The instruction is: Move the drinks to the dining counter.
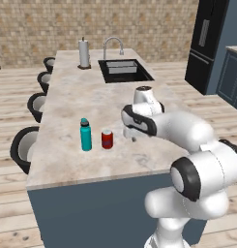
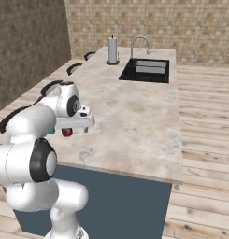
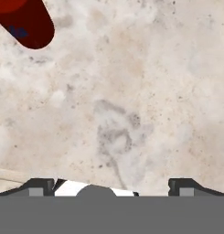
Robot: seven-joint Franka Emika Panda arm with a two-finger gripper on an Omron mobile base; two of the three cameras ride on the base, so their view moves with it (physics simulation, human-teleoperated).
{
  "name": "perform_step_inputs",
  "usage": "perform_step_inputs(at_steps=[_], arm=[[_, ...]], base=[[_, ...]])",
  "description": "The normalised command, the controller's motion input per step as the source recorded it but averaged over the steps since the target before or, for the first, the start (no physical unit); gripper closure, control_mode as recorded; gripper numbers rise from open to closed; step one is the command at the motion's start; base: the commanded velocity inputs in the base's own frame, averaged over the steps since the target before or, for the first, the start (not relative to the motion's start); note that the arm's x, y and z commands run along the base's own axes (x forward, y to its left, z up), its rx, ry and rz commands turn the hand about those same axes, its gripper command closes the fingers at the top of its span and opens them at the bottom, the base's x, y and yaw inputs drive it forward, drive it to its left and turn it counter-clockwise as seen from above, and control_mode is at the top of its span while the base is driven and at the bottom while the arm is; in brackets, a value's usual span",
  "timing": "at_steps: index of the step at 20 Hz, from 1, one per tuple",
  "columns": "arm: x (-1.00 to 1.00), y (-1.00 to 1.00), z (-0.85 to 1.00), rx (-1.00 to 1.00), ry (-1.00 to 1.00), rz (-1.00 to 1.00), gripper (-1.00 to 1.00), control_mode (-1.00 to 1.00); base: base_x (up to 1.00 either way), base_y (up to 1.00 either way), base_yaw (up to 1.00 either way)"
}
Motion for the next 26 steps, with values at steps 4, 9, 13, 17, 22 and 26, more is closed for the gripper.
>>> perform_step_inputs(at_steps=[4,9,13,17,22,26], arm=[[-0.78,-0.01,0.53,0.00,-0.02,-0.22,-1.00,-1.00],[-0.94,0.00,0.44,0.02,-0.11,-0.01,-1.00,-1.00],[-0.87,-0.07,0.53,0.03,-0.12,0.02,-1.00,-1.00],[-0.79,-0.18,0.23,0.01,-0.11,0.13,-1.00,-1.00],[-0.26,-0.05,0.02,0.00,-0.13,0.03,-1.00,-1.00],[0.00,0.00,0.00,0.00,0.00,0.00,-1.00,-1.00]], base=[[0.00,0.00,0.00],[0.00,0.00,0.00],[0.00,0.00,0.00],[0.00,0.00,0.00],[0.00,0.00,0.00],[0.00,0.00,0.00]])
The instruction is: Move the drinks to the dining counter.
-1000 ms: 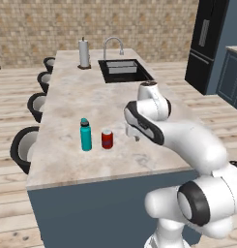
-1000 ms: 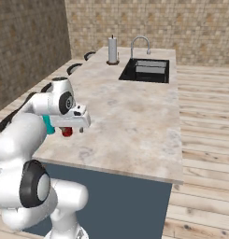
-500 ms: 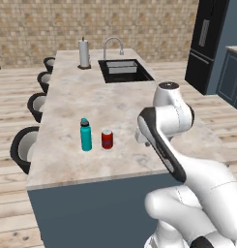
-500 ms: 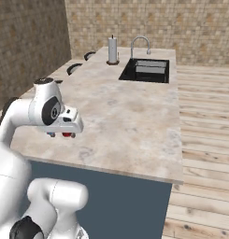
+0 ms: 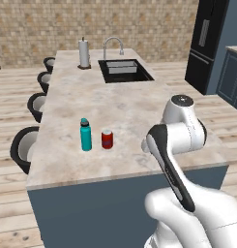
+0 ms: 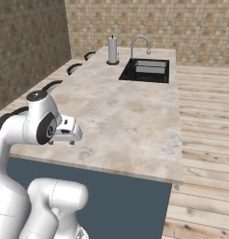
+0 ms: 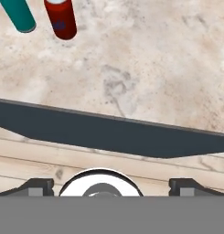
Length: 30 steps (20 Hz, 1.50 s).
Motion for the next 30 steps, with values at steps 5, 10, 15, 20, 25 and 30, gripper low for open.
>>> perform_step_inputs(at_steps=[5,10,15,20,25,30], arm=[[0.00,0.00,0.00,0.00,0.00,0.00,-1.00,-1.00],[-0.11,0.00,0.00,0.00,0.00,0.00,-1.00,1.00],[0.00,0.00,0.00,0.00,0.00,0.00,-1.00,1.00],[0.00,0.00,0.00,0.00,0.00,0.00,-1.00,1.00],[0.00,0.00,0.00,0.00,0.00,0.00,-1.00,1.00],[0.00,0.00,0.00,0.00,0.00,0.00,-1.00,1.00]], base=[[0.00,0.00,0.00],[-0.54,-0.15,-0.08],[-0.92,-0.35,-0.54],[-0.14,-0.13,-0.68],[0.22,-0.38,-0.81],[0.11,-0.39,-0.85]])
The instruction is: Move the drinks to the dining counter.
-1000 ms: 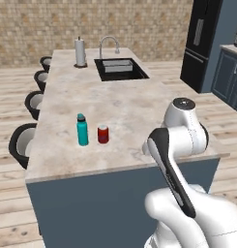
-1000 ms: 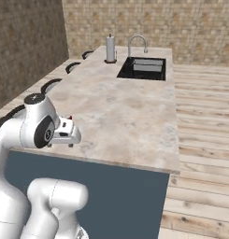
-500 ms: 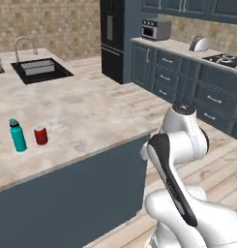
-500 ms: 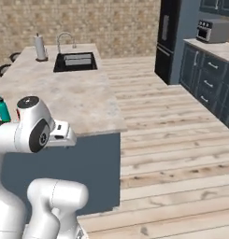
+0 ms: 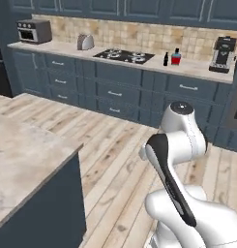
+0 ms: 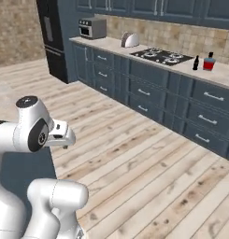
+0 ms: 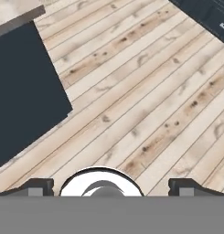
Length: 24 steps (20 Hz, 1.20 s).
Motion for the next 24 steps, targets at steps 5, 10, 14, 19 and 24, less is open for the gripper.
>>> perform_step_inputs(at_steps=[5,10,14,19,24], arm=[[0.00,0.00,0.00,0.00,0.00,0.00,-1.00,1.00],[0.00,0.00,0.00,0.00,0.00,0.00,-1.00,1.00],[0.00,0.00,0.00,0.00,0.00,0.00,-1.00,1.00],[0.00,0.00,0.00,0.00,0.00,0.00,-1.00,1.00],[0.00,0.00,0.00,0.00,0.00,0.00,-1.00,1.00]], base=[[0.42,-0.46,-0.70],[0.87,-0.32,-0.30],[1.00,-0.26,-0.25],[1.00,-0.06,-0.27],[1.00,0.06,-0.42]])
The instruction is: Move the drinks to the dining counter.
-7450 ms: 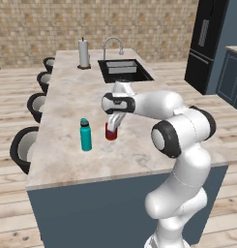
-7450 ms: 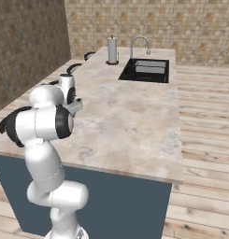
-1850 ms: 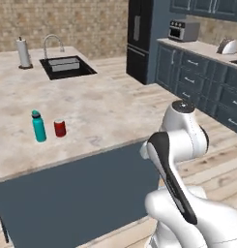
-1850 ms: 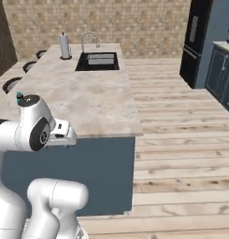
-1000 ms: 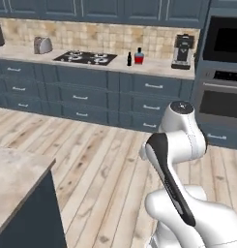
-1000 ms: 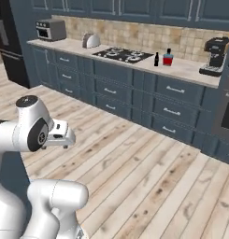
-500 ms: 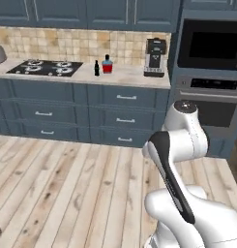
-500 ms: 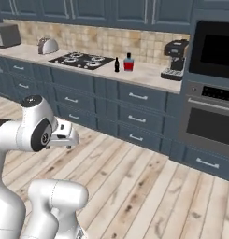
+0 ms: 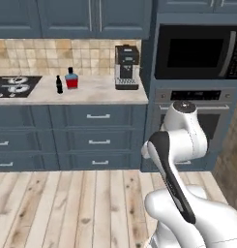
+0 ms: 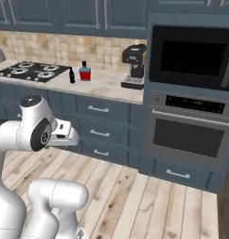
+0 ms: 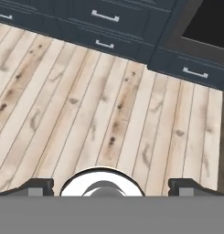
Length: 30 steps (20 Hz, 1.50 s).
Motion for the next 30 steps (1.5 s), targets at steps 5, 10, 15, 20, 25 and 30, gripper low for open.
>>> perform_step_inputs(at_steps=[5,10,15,20,25,30], arm=[[0.00,0.00,0.00,0.00,0.00,0.00,-1.00,1.00],[0.00,0.00,0.00,0.00,0.00,0.00,-1.00,1.00],[0.00,0.00,0.00,0.00,0.00,0.00,-1.00,1.00],[0.00,0.00,0.00,0.00,0.00,0.00,-1.00,1.00],[0.00,0.00,0.00,0.00,0.00,0.00,-1.00,1.00],[0.00,0.00,0.00,0.00,0.00,0.00,-1.00,1.00]], base=[[0.99,0.42,-0.56],[0.72,0.62,-0.49],[0.26,0.65,-0.28],[0.02,0.70,-0.09],[0.12,0.77,0.01],[0.26,0.66,0.07]])
